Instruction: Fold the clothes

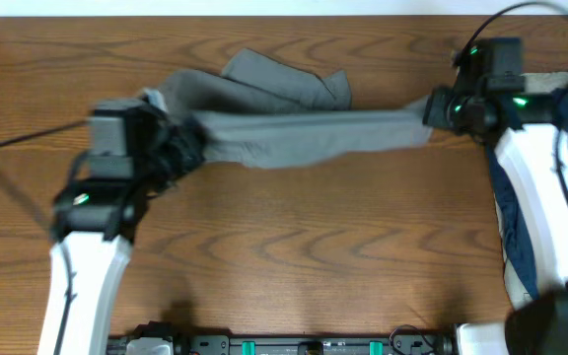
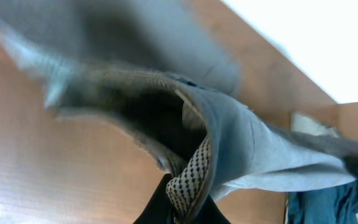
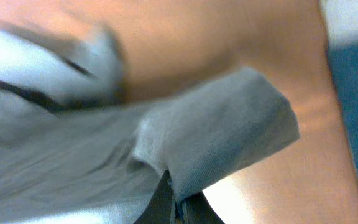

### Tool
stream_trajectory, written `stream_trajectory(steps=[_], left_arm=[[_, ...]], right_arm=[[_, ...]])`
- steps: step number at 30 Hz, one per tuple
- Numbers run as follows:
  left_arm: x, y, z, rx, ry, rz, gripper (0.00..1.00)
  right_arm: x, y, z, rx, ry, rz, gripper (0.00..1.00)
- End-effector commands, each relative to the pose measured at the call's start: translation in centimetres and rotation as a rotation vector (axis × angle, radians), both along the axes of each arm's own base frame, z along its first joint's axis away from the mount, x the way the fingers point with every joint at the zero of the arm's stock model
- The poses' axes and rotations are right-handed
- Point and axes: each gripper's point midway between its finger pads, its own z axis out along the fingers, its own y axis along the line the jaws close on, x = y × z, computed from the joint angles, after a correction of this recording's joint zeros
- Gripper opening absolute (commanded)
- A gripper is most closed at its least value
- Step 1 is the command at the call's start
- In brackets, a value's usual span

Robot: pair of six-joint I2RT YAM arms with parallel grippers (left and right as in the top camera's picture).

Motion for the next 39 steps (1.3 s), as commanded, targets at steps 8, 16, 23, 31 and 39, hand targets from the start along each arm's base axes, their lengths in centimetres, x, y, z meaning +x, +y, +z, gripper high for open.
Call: stream_trajectory(steps=[8,16,23,31,39], left_arm=[[-1.7,4.3,14.9,0.216,-0.356,0.048,0.06],[-3.8,4.2,19.7,0.279,-0.46,0.02,0.06],[0.2,4.4,18.1,0.291,-0.422,0.004,0.06],[12.2,5.0,13.2,0.302,-0.405,-0.017,0.06],[19.3,5.7,12.5,0.285,-0.517,-0.016,0.06]], right_arm=[[-4.8,-1.9,16.0,-0.08,-0.414,-0.026,0.01],[-9.0,-4.6,25.7,-0.177,-0.668,-0.148,0.01],[-7.0,-4.7,26.5,-0.191,-0.686,-0.151,0.01],[2.9,-5.1,22.0,-0.211,-0.636,-0.169,0.01],[9.2,-7.0,22.6,-0.222,-0.787,-0.277,0.01]])
